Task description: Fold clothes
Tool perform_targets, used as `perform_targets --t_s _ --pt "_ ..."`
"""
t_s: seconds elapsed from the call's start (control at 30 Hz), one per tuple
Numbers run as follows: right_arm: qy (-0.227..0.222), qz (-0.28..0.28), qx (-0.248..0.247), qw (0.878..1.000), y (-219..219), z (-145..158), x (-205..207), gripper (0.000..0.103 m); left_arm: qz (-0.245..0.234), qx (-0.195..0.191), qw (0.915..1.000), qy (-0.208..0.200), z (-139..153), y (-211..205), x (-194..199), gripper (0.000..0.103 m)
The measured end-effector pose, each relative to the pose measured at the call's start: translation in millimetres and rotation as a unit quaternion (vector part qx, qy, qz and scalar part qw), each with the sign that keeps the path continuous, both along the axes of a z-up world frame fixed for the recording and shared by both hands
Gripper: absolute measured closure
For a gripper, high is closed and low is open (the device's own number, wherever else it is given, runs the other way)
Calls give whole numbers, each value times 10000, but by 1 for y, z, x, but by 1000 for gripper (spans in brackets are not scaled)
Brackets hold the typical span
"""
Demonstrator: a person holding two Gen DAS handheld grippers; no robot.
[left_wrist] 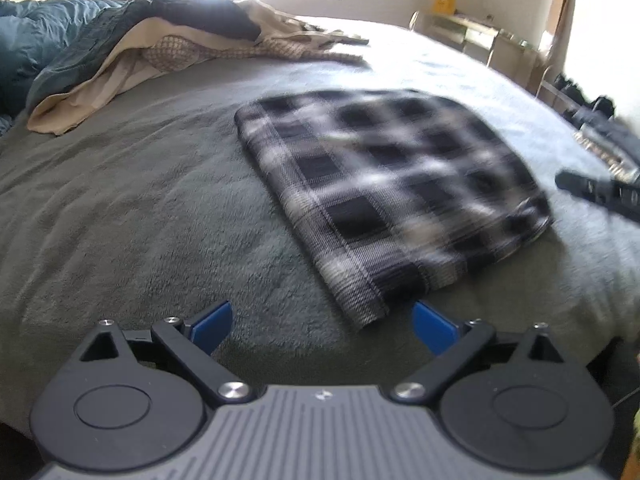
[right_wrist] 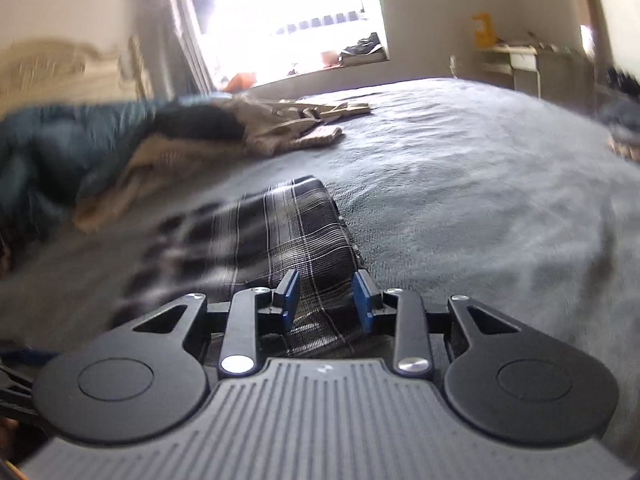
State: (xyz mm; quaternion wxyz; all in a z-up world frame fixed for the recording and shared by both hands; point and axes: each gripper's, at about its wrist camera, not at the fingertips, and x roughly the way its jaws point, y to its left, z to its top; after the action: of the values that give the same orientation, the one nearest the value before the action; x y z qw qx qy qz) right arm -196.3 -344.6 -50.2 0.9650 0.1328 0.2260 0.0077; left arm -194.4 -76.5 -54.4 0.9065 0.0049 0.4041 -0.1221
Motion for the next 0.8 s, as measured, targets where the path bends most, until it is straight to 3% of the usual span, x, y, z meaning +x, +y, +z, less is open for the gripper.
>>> perform_targets --t_s 0.2,0.3,0.5,0.63,0.8 --pt "6 -160 456 9988 -13 -8 -17 74 -242 -439 9984 -277 9 3 -3 5" --pt "31 -191 486 9986 -15 -14 -19 74 -383 -411 9969 -558 13 -1 -5 5" --pt "65 -230 345 9991 -16 -27 -22 74 -860 -207 9919 -914 19 -29 2 5" --pt "39 -293 291 9991 -24 -34 -24 74 -1492 -65 9825 -1116 22 -63 7 5" --pt "-64 -360 586 9976 -46 -40 -27 74 -2013 275 9699 -1346 17 -108 20 5"
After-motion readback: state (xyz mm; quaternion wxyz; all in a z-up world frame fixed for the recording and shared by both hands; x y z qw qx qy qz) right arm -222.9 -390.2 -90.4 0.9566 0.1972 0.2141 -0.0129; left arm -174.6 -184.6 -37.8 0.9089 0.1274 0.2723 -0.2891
